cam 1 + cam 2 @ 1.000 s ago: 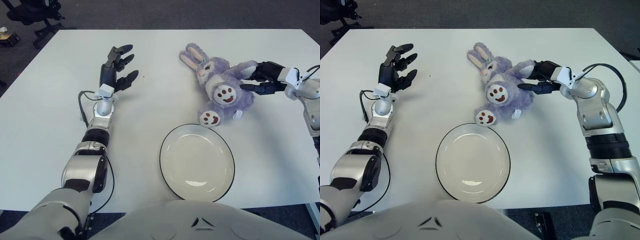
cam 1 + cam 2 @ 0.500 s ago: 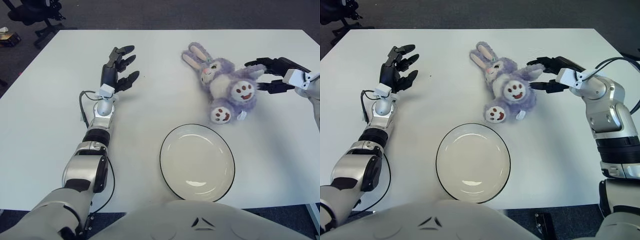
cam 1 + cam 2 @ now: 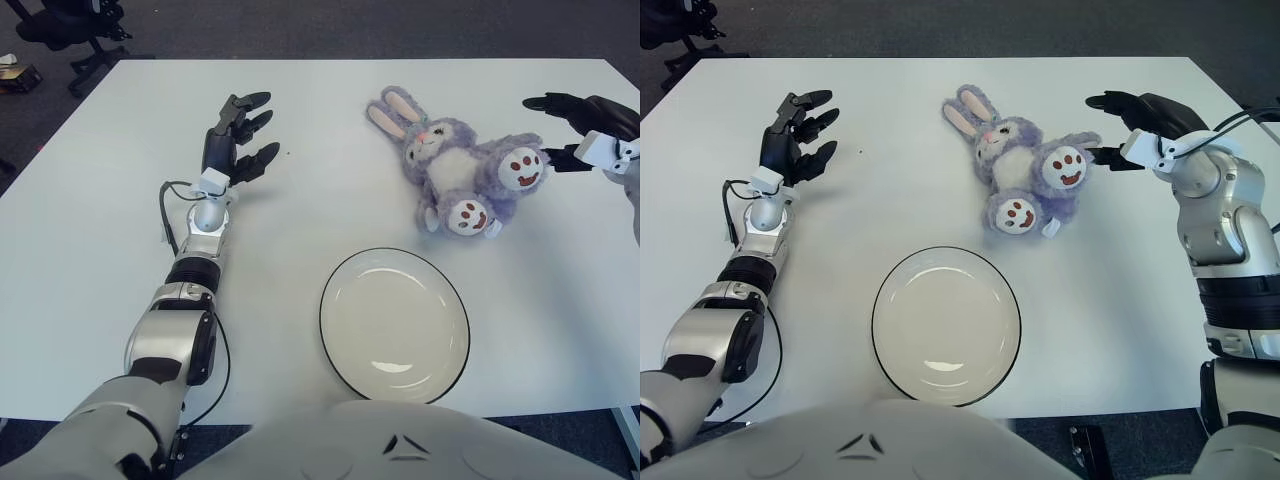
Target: Put the doll into the plate.
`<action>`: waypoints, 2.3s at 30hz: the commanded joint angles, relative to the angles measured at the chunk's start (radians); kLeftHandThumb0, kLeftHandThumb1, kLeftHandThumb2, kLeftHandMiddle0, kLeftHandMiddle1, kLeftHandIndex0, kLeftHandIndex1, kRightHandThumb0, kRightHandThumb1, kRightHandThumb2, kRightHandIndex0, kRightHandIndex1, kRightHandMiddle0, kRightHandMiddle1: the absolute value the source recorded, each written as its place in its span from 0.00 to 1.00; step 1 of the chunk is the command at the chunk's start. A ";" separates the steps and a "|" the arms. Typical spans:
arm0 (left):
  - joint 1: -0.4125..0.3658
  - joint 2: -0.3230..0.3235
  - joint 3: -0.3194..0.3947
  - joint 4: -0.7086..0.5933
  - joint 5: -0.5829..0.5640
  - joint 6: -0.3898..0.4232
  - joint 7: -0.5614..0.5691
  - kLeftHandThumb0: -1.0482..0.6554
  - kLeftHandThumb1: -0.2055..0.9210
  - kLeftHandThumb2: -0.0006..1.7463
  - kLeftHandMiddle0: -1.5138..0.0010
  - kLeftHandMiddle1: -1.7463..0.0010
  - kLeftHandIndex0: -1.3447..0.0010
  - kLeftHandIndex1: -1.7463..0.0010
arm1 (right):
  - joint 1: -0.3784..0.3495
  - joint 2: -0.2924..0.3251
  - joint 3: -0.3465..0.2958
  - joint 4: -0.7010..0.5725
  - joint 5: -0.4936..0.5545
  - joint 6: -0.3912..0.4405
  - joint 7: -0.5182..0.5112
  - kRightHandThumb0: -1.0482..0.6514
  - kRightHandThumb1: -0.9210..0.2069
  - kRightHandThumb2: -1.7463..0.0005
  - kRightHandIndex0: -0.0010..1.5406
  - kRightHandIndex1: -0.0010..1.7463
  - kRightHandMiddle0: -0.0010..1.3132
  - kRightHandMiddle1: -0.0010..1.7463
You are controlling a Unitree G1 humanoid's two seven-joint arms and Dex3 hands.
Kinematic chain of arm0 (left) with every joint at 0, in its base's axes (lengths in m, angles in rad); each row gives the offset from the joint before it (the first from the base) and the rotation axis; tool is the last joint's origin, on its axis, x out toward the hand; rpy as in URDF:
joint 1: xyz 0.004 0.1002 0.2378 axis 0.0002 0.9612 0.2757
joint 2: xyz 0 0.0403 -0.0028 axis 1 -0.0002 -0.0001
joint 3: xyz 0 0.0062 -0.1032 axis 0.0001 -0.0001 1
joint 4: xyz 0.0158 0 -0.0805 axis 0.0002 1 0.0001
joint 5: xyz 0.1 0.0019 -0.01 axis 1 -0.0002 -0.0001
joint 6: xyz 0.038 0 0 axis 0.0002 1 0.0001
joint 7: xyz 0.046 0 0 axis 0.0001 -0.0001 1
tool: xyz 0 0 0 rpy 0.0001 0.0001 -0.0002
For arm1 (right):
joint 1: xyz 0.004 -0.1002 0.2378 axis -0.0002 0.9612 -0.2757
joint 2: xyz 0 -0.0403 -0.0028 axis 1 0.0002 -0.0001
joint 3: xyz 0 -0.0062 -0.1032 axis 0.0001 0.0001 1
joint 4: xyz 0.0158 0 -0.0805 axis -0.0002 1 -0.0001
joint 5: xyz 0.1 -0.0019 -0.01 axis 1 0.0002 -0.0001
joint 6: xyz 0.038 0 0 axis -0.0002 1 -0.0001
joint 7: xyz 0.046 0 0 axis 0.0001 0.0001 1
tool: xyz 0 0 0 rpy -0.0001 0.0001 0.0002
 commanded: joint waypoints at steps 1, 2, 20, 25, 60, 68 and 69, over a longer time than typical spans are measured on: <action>0.017 -0.005 0.002 0.019 -0.008 0.005 -0.008 0.50 1.00 0.12 0.46 0.99 0.69 0.60 | 0.010 0.014 -0.018 -0.015 0.007 -0.011 -0.022 0.25 0.00 0.86 0.22 0.00 0.26 0.00; 0.017 -0.005 0.003 0.019 -0.008 0.005 -0.008 0.50 1.00 0.12 0.46 0.99 0.69 0.60 | 0.011 0.014 -0.018 -0.015 0.006 -0.012 -0.023 0.25 0.00 0.86 0.22 0.00 0.26 0.00; 0.017 -0.006 0.001 0.022 0.004 0.007 -0.001 0.49 1.00 0.12 0.46 0.99 0.69 0.60 | 0.020 0.029 -0.017 -0.072 -0.072 -0.139 -0.159 0.27 0.00 0.85 0.17 0.01 0.28 0.02; 0.017 -0.008 -0.001 0.023 0.003 0.006 -0.003 0.49 1.00 0.12 0.46 0.99 0.69 0.60 | -0.062 0.015 0.008 -0.005 -0.101 -0.133 -0.167 0.28 0.00 0.76 0.18 0.01 0.29 0.02; 0.032 -0.021 -0.006 0.004 -0.008 0.016 -0.036 0.48 1.00 0.12 0.46 0.99 0.69 0.61 | -0.377 0.004 0.170 0.099 -0.105 -0.069 0.112 0.27 0.00 0.70 0.23 0.02 0.29 0.02; 0.036 -0.028 -0.008 0.003 -0.020 0.017 -0.053 0.49 1.00 0.12 0.46 0.99 0.68 0.61 | -0.424 0.028 0.206 0.155 -0.027 -0.058 0.239 0.27 0.00 0.70 0.24 0.02 0.30 0.02; 0.036 -0.028 -0.008 0.003 -0.021 0.017 -0.054 0.49 1.00 0.12 0.46 0.99 0.68 0.62 | -0.425 0.027 0.207 0.157 -0.023 -0.056 0.249 0.27 0.00 0.70 0.24 0.02 0.30 0.02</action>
